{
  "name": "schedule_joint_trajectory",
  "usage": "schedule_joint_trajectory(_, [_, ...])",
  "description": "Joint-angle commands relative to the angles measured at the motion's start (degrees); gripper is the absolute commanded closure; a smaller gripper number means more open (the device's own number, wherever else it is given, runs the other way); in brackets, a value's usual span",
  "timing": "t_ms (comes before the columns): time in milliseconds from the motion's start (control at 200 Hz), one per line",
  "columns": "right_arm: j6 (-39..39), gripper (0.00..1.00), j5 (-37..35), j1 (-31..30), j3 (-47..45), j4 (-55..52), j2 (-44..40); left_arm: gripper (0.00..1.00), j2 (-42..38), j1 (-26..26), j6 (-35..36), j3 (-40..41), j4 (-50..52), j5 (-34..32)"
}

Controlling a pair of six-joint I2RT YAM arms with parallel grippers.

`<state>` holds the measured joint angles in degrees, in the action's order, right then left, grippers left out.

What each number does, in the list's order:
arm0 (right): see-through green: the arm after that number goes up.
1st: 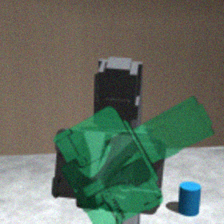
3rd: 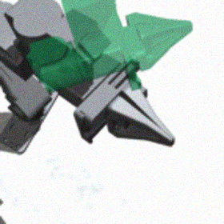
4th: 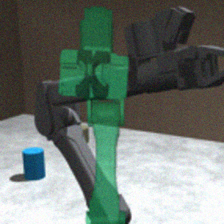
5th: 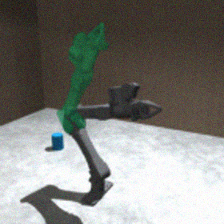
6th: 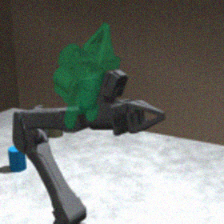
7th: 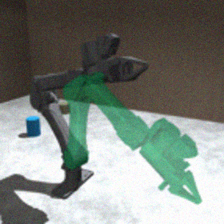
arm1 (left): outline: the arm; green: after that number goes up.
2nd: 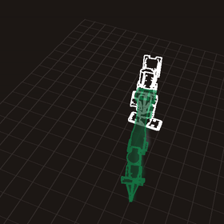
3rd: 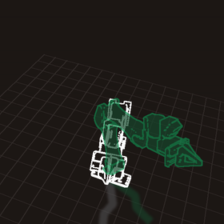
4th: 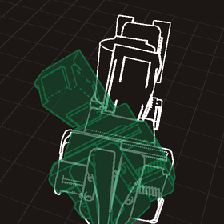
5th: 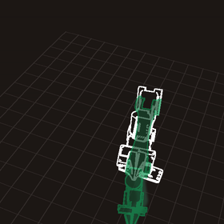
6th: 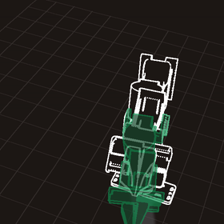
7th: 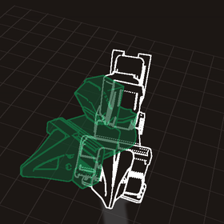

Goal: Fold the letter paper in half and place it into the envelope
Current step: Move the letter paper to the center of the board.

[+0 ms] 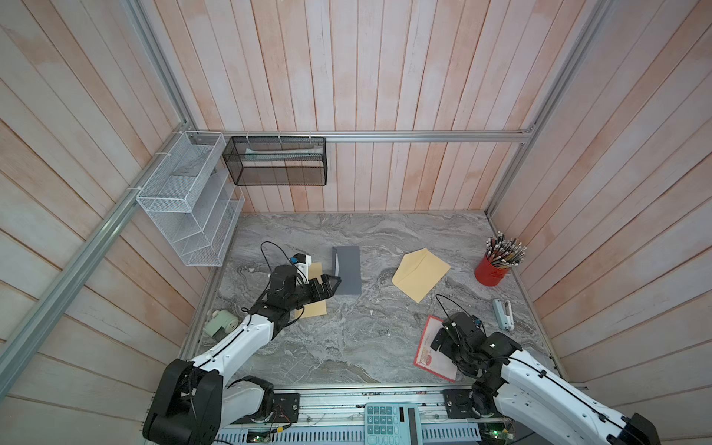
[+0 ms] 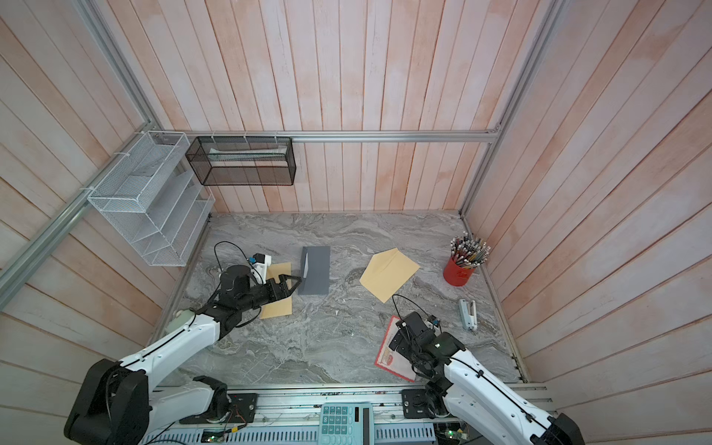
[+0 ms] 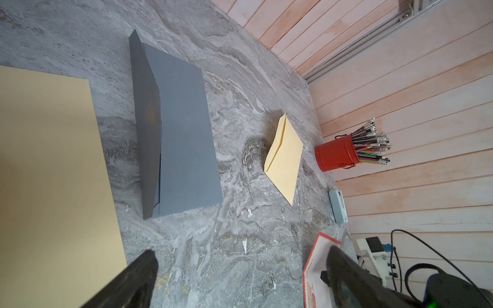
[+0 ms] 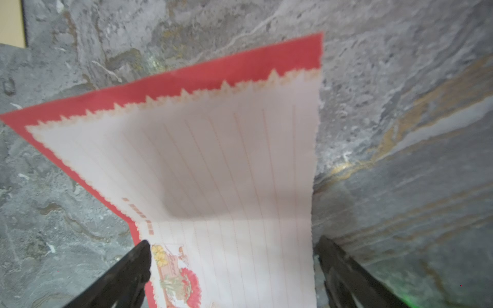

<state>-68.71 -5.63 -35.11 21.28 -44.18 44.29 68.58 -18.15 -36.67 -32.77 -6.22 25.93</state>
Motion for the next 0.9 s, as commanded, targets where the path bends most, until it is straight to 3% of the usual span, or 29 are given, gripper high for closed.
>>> schedule_joint_trajectory(0, [0.05, 0.02, 7.92, -0.12, -2.9, 10.37, 3.83, 0.01, 0.27, 0.16, -0.16, 0.75, -1.42, 1.05])
schedule_joint_trajectory(360, [7.52, 0.02, 9.89, -3.58, 6.8, 27.85, 24.85, 0.02, 1.03, 0.22, -0.16, 0.83, -0.54, 1.91])
schedule_joint_trajectory(640, [19.25, 0.02, 9.37, -5.49, 20.06, 36.62, 43.29, 0.03, 1.45, 0.19, -0.49, 3.18, -0.66, 3.23])
schedule_joint_trajectory(895, [27.5, 0.02, 9.72, -5.23, 29.17, 40.71, 51.49, 0.06, 3.45, 0.15, -1.48, 5.21, -3.7, 4.99])
